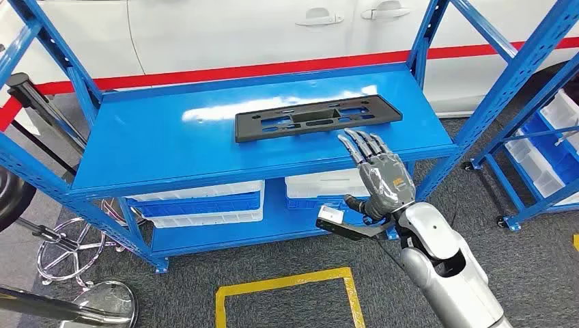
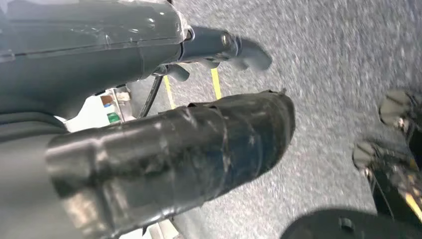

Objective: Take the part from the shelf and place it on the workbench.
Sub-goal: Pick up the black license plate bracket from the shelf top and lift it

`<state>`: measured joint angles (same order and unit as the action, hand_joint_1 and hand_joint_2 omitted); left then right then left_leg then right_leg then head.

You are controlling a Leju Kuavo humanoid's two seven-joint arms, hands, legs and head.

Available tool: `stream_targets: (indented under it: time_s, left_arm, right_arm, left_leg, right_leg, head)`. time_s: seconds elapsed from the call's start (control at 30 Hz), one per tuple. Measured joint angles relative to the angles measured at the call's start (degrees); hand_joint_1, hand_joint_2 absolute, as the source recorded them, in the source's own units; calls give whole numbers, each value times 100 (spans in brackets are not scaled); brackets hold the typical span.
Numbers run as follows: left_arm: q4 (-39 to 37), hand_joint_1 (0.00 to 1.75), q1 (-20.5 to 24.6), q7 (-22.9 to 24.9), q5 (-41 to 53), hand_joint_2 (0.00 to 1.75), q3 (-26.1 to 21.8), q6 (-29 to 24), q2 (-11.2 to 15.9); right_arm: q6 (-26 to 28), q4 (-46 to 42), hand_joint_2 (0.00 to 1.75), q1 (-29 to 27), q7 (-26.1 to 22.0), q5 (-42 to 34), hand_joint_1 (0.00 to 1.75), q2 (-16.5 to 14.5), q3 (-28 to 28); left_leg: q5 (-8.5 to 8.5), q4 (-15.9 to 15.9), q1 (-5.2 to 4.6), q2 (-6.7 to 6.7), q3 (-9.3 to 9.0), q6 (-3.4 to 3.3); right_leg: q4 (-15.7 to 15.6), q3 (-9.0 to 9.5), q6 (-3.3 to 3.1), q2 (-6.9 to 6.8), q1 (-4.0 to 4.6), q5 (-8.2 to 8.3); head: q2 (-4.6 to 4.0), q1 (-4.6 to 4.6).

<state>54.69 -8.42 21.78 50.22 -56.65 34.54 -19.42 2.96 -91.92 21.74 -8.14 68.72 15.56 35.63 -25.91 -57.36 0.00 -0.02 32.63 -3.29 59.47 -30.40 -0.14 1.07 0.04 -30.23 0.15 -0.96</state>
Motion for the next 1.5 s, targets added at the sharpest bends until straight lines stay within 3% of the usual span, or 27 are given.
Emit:
stream_targets:
  time_s: [0.07, 0.13, 0.17, 0.2, 0.23, 0.27, 0.33, 0.4, 0.53, 0.6, 0.67, 0.7, 0.73, 0.77, 0.83, 0.87, 0.97, 1.07, 1.1, 1.17, 1.2, 1.23, 1.27, 1.33, 1.37, 1.4, 1.5]
  left_arm:
    - [0, 0, 7, -16, 48, 0, -29, 14, -6]
    - [0, 0, 26, -54, 136, 0, -86, 42, -15]
    - [0, 0, 37, -76, 169, 0, -115, 54, -16]
    - [0, 0, 50, -93, 198, 0, -146, 63, -19]
    - [0, 0, 59, -106, 221, 0, -176, 72, -21]
    - [0, 0, 67, -115, 234, 0, -199, 81, -25]
    - [0, 0, 81, -131, 256, 0, -240, 100, -28]
    - [0, 0, 102, -147, 270, 0, -290, 120, -26]
    - [0, 0, 149, -177, 276, 0, -361, 141, -23]
    - [0, 0, 160, -202, 267, 0, -384, 139, -20]
    - [-1, 0, 162, -212, 227, 0, -411, 122, -19]
    - [-1, 0, 162, -209, 193, 0, -423, 108, -19]
    - [-2, 0, 161, -202, 155, 0, -432, 89, -19]
    - [-2, 0, 161, -193, 119, 0, -436, 73, -19]
    - [-2, 0, 160, -165, 65, 0, -440, 44, -17]
    - [-2, 0, 159, -151, 43, 0, -444, 33, -17]
    - [-2, 0, 163, -66, -107, 0, -441, -11, -16]
    - [-2, 0, 141, 74, -337, 0, -375, -73, -25]
    - [-2, 0, 133, 99, -379, 0, -353, -84, -28]
    - [-2, 0, 126, 121, -424, 0, -332, -93, -29]
    - [-2, 0, 125, 127, -438, 0, -327, -93, -29]
    - [-2, 0, 121, 134, -455, 0, -321, -93, -30]
    - [-2, 0, 116, 139, -473, 0, -313, -93, -31]
    - [-2, 0, 96, 145, -502, 0, -288, -93, -32]
    - [-2, 0, 88, 146, -513, 0, -274, -92, -33]
    - [-2, 0, 81, 148, -521, 0, -262, -92, -35]
    - [3, 0, 80, 149, -532, 0, -231, -87, -36]
  right_arm:
    - [-9, 50, 175, 46, 5, 3, 0, 0, 3]
    - [-32, 162, 175, 101, 21, 9, 0, 0, 7]
    - [-47, 225, 175, 109, 28, 12, 0, 0, 8]
    - [-61, 290, 175, 110, 34, 13, 0, 0, 11]
    - [-73, 350, 175, 114, 36, 13, 0, 0, 14]
    - [-81, 398, 175, 125, 39, 13, 0, 0, 17]
    - [-99, 493, 175, 170, 45, 13, 0, -1, 29]
    - [-126, 598, 175, 229, 55, 13, 0, -9, 51]
    - [-151, 757, 175, 292, 79, 13, 0, -55, 79]
    - [-154, 832, 175, 334, 86, 13, 0, -95, 90]
    - [-154, 923, 175, 360, 88, 13, 0, -131, 96]
    - [-154, 971, 175, 362, 87, 13, 0, -153, 98]
    - [-153, 1012, 175, 363, 86, 13, 0, -174, 99]
    - [-153, 1046, 175, 367, 84, 13, 0, -191, 100]
    - [-151, 1093, 175, 387, 82, 13, 0, -224, 101]
    - [-150, 1112, 175, 407, 80, 13, 0, -236, 104]
    - [-145, 1164, 175, 469, 75, 5, 0, -270, 133]
    - [-140, 1195, 175, 524, 71, -11, 0, -313, 149]
    - [-138, 1205, 175, 547, 67, -16, 0, -322, 158]
    - [-138, 1240, 175, 569, 60, -22, 0, -334, 183]
    - [-138, 1261, 175, 566, 57, -23, 0, -334, 193]
    - [-139, 1282, 175, 563, 56, -26, 0, -336, 197]
    - [-139, 1299, 175, 567, 55, -31, 0, -337, 198]
    - [-139, 1326, 175, 587, 49, -40, 0, -339, 199]
    - [-141, 1342, 175, 603, 45, -43, 0, -340, 200]
    - [-143, 1356, 175, 619, 42, -44, 0, -344, 202]
    - [-150, 1390, 175, 649, 39, -47, 0, -365, 205]
  left_leg:
    - [-6, 42, 3, 9, -56, -8]
    - [-44, 79, 8, 20, -138, -17]
    - [-77, 73, 10, 21, -168, -16]
    - [-118, 64, 15, 19, -204, -11]
    - [-166, 50, 22, 18, -250, 0]
    - [-224, 31, 32, 17, -307, 20]
    - [-354, -19, 41, 19, -394, 89]
    - [-437, -54, 29, 26, -411, 157]
    - [-544, -140, 32, 45, -407, 247]
    - [-756, -652, 45, 39, -145, 286]
    - [-958, -1424, 52, 37, 346, 307]
    - [-954, -1672, 54, 37, 553, 308]
    - [-835, -1715, 54, 37, 668, 302]
    - [-610, -1547, 54, 36, 676, 288]
    - [-89, -864, 50, 28, 478, 244]
    - [51, -569, 38, 22, 363, 225]
    - [13, -247, 2, 14, 218, 182]
    - [-8, -112, 41, 18, 100, 105]
    - [-18, -81, 49, 22, 51, 73]
    - [-68, -72, 38, 25, -14, 20]
    - [-99, -75, 34, 19, -48, 7]
    - [-136, -80, 31, 12, -88, 5]
    - [-176, -86, 30, 5, -138, 11]
    - [-272, -90, 27, -1, -244, 39]
    - [-320, -97, 19, -2, -286, 67]
    - [-353, -101, 13, -1, -304, 96]
    - [-403, -77, 1, 14, -319, 173]
  right_leg:
    - [252, -126, 37, -28, -18, -104]
    - [913, -516, 108, -59, -57, -332]
    - [1232, -746, 141, -63, -79, -393]
    - [1408, -915, 172, -69, -103, -352]
    - [1366, -979, 199, -77, -127, -187]
    - [1114, -933, 220, -89, -147, 72]
    - [471, -698, 234, -123, -152, 478]
    - [174, -549, 164, -136, -128, 500]
    - [79, -481, 2, -107, -119, 411]
    - [33, -403, -66, -107, -130, 378]
    - [22, -346, -108, -104, -116, 327]
    - [23, -313, -117, -99, -108, 297]
    - [23, -268, -118, -91, -102, 262]
    - [23, -211, -114, -81, -97, 224]
    - [19, -89, -91, -64, -88, 140]
    - [21, -52, -67, -54, -79, 104]
    - [3, -39, 21, -42, -70, 59]
    - [163, -77, 99, -62, -78, -62]
    - [425, -207, 116, -69, -84, -173]
    - [1159, -653, 142, -77, -84, -397]
    - [1435, -860, 152, -77, -85, -419]
    - [1520, -982, 155, -78, -86, -327]
    - [1394, -999, 149, -79, -86, -127]
    - [745, -800, 106, -94, -76, 373]
    - [431, -676, 76, -105, -56, 519]
    - [222, -589, 43, -115, -37, 564]
    - [56, -519, -31, -108, -17, 475]
  head:
    - [0, 2]
    - [0, 4]
    - [-1, 4]
    - [-1, 4]
    - [-1, 4]
    - [-1, 4]
    - [0, 7]
    - [0, 11]
    - [0, 9]
    - [0, -2]
    - [0, -8]
    - [0, -8]
    - [0, -8]
    - [0, -8]
    - [0, -6]
    - [0, -5]
    - [0, -3]
    - [0, -1]
    - [0, 1]
    - [0, 2]
    - [0, 3]
    - [0, 3]
    - [0, 3]
    - [0, 2]
    - [0, 3]
    - [0, 4]
    - [0, 4]
